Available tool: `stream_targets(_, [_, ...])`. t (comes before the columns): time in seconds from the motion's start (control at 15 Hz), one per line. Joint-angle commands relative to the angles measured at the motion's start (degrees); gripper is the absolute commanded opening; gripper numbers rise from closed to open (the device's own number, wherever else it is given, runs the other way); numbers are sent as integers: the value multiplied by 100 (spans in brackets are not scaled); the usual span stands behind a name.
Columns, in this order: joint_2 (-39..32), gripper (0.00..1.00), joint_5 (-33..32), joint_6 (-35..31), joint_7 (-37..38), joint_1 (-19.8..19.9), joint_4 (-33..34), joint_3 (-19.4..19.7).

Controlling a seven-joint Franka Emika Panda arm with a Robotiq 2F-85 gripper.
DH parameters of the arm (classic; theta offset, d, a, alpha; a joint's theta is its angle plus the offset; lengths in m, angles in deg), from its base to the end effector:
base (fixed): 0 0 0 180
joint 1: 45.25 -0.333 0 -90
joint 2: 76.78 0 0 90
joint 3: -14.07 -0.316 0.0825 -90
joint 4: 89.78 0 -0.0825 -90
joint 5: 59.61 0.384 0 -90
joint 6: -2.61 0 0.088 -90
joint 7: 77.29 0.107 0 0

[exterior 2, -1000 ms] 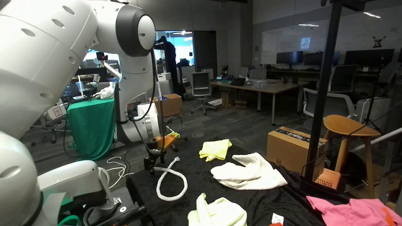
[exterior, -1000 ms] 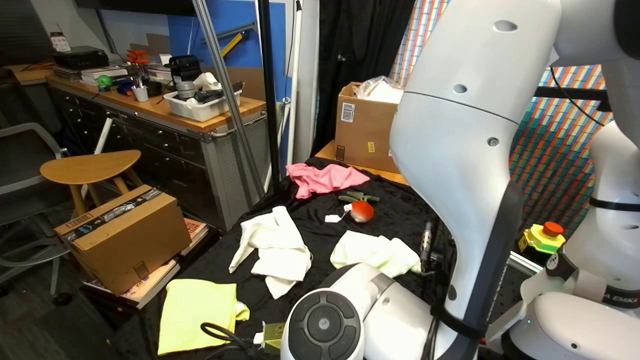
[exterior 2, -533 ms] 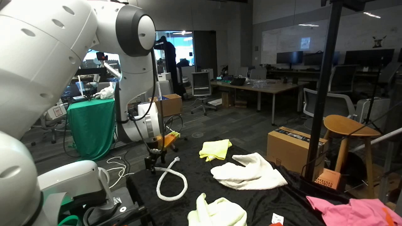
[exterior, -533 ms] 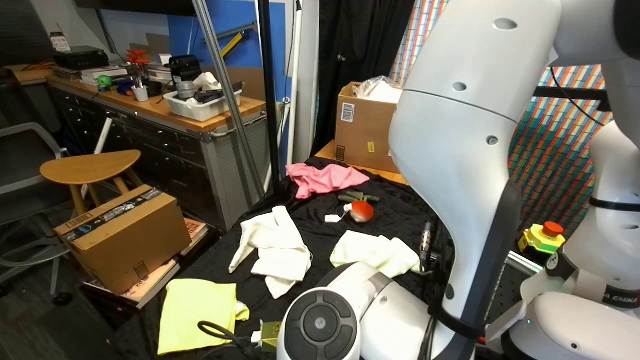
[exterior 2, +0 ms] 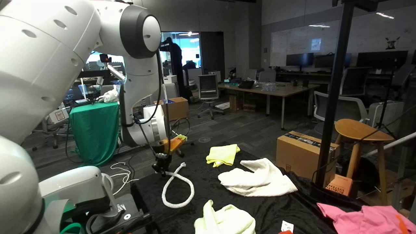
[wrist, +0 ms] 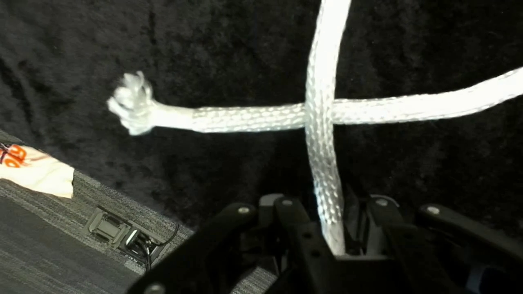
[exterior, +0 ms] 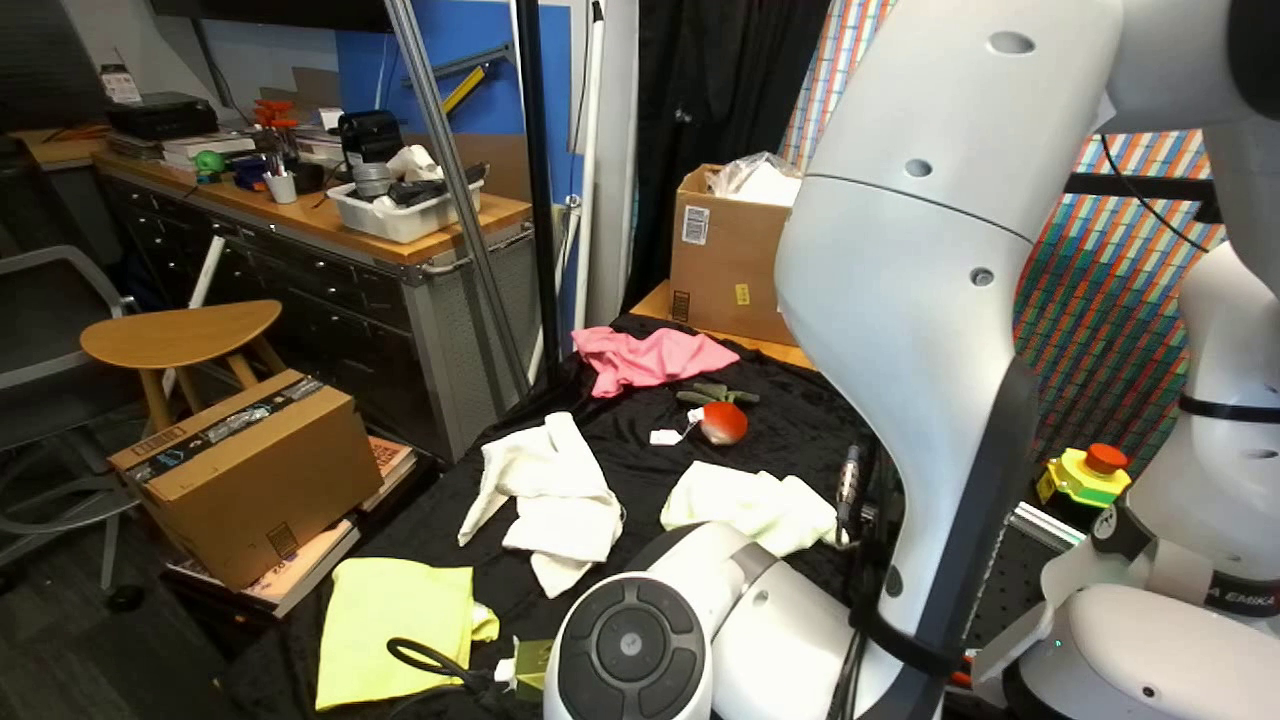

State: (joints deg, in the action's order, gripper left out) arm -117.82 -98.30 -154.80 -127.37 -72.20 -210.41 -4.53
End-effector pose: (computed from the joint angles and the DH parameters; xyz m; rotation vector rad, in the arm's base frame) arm 0.3603 0.4192 0.0879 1.3752 2.7786 0.0263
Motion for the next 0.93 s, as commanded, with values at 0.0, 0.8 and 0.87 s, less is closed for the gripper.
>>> stream_targets(0.0, [-13, 5, -68, 87, 64, -18, 122, -8])
stream_targets(0.8, [614, 6, -589, -262, 2371, -475, -98, 844])
stream_targets(0.87, [725, 6, -741, -253, 2746, -483, -154, 931])
